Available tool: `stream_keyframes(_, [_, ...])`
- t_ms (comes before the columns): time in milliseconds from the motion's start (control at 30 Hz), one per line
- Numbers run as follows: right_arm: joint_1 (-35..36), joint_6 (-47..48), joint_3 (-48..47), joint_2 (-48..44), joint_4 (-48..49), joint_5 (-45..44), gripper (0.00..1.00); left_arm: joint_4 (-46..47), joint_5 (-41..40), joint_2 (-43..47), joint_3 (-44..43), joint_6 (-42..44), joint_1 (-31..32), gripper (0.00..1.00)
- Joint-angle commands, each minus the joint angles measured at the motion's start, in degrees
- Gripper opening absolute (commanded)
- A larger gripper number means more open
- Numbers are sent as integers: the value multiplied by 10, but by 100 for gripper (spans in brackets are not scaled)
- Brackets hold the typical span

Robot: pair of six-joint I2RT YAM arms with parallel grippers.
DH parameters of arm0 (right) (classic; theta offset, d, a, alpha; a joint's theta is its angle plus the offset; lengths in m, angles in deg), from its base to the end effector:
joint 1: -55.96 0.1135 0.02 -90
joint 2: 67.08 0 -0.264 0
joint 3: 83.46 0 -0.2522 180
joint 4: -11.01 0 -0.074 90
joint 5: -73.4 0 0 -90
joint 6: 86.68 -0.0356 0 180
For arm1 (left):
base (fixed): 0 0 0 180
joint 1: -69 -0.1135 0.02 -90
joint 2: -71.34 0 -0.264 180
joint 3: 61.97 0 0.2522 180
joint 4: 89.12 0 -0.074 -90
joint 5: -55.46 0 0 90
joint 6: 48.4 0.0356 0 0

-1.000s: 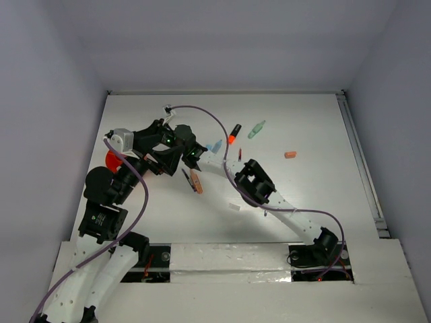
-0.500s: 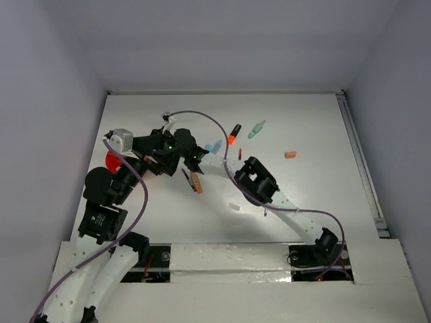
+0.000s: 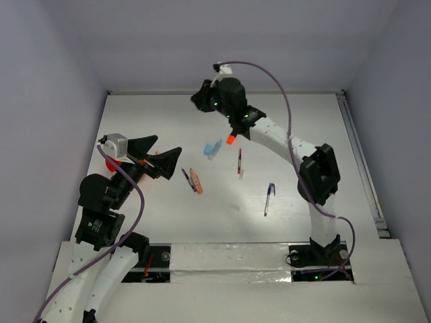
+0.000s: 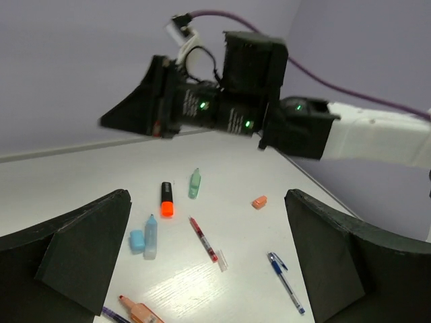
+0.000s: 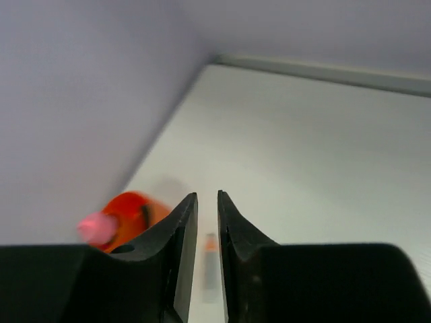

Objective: Sort the stationery into containers
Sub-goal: Place the pen in the storage box, then pick up the pen from the center of the board.

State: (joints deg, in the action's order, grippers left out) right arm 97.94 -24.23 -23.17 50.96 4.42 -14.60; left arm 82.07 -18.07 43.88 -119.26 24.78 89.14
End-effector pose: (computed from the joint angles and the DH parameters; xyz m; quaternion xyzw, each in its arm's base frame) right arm 0.3749 0.3390 0.3445 -0.1042 0.7294 0.3960 0.5480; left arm 0.0955 -0.0458 0.3995 0.1342 0.5568 -0.3355 0.7480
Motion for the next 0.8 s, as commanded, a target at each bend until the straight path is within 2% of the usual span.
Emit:
stream_keyframes(0, [-62, 39, 20, -13, -224, -110, 17, 25, 1, 4, 1, 2, 2, 99])
stream_keyframes(67, [-87, 45, 21, -21, -276, -118, 8, 20, -3, 4, 1, 3, 7, 99])
stream_keyframes(133, [-122, 49, 14, -16, -308, -129, 14, 15, -6, 4, 2, 4, 12, 99])
stream_keyframes(167, [-131, 48, -5, 0, -326, -128, 33, 13, -8, 4, 2, 5, 12, 99])
stream_keyframes(267, [-153, 47, -34, 34, -377, -126, 73, 9, -11, -1, 1, 6, 17, 99])
stream_keyframes(333, [-153, 44, -47, 54, -381, -130, 80, 9, -11, -4, -1, 6, 23, 99])
stream_keyframes(567, [-159, 21, -135, 151, -408, -89, 82, 7, -11, -6, -2, 6, 34, 99])
stream_keyframes(767, [-159, 2, -177, 206, -412, -88, 77, 4, -14, -5, -2, 7, 51, 99])
